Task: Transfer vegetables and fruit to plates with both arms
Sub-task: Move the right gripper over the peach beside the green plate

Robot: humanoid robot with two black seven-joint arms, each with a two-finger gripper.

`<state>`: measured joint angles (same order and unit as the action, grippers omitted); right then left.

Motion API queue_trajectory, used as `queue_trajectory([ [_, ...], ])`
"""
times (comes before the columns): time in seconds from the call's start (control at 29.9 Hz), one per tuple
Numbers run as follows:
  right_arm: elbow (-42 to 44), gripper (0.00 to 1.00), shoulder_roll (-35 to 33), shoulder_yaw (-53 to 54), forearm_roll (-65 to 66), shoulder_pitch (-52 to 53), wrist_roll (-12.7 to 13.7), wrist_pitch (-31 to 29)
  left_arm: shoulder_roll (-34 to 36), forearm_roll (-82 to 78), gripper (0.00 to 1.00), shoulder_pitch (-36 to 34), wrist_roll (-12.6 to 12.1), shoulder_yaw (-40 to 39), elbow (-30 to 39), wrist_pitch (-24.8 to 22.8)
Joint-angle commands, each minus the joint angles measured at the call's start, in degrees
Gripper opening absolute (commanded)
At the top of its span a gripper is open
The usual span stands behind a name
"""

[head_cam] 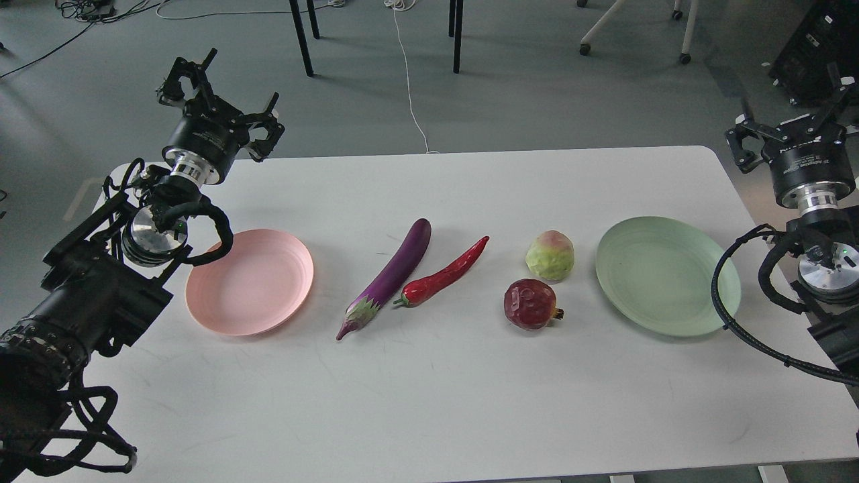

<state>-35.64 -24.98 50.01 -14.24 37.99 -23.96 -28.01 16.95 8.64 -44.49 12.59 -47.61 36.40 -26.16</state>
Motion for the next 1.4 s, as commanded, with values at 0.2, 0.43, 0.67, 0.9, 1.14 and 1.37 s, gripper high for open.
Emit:
queue_trajectory([
  [0.2,-1.3,1.00,0.8,-0.2,0.3,0.4,0.0,0.0,1.2,-0.3,0.98,0.3,0.0,0.1,-0.1,1.6],
  [0.43,-2.9,1.00,-3.1,-7.4,1.7,7.4,0.1,0.0,1.7,-0.3,0.98,-0.4,0.2,0.0,-0.5,1.9],
  [0.67,-3.2,0.99,-6.0,-37.3,3.2,25.8,0.2,0.5,4.4,-0.7,0.98,-0.2,-0.7,0.1,-0.6,1.1],
  [0.9,-7.2,0.99,-3.9,-70.2,10.5,44.0,0.4,3.7,5.7,-0.7,0.98,-0.5,-1.4,0.1,-0.6,0.8],
  [1.14,-14.4,0.99,0.0,-89.6,26.3,54.9,0.3,4.9,6.2,-0.7,0.98,-0.3,-0.9,0.1,-0.4,0.7],
  [1.37,-17.1,0.94,11.5,-110.0,39.4,56.8,-0.5,15.3,6.9,-0.6,0.98,0.4,-0.7,0.0,-0.4,0.6],
])
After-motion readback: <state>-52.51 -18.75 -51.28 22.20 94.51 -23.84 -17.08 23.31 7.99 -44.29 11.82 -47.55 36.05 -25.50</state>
